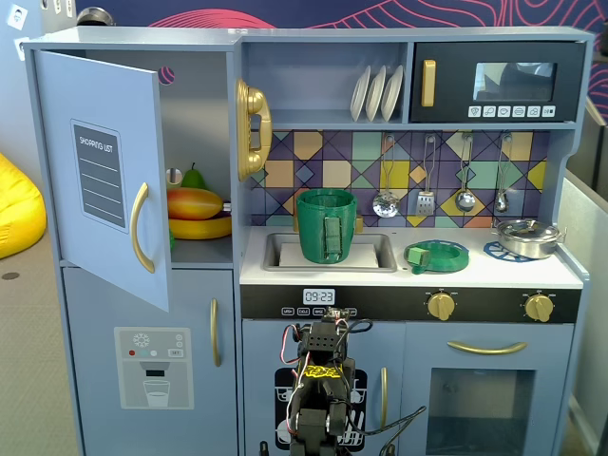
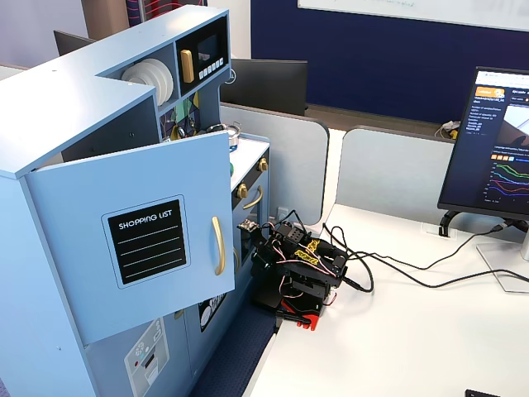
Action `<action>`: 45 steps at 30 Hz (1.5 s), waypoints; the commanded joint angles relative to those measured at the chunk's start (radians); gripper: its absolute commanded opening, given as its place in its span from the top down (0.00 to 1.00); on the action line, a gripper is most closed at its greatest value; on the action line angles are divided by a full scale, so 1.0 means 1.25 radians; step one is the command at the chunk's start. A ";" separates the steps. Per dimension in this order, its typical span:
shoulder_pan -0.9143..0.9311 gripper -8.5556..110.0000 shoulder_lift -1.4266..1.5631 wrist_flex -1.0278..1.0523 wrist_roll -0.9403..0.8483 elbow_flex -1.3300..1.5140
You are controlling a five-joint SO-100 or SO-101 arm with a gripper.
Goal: Close the left cabinet door
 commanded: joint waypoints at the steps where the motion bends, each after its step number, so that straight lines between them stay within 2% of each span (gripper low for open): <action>1: -0.022 0.93 0.001 0.144 0.001 0.007; 11: -0.018 0.93 0.001 0.144 0.001 0.007; 16: -0.076 0.93 0.001 0.145 -0.013 0.007; 20: -0.190 0.93 -0.002 0.072 0.044 0.006; 24: -0.334 0.93 -0.004 -0.097 0.040 -0.034; 32: -0.615 0.93 -0.115 -0.394 -0.088 -0.271; 39: -0.815 0.93 -0.200 -0.481 -0.212 -0.461; 45: -0.967 0.93 -0.217 -0.502 -0.292 -0.526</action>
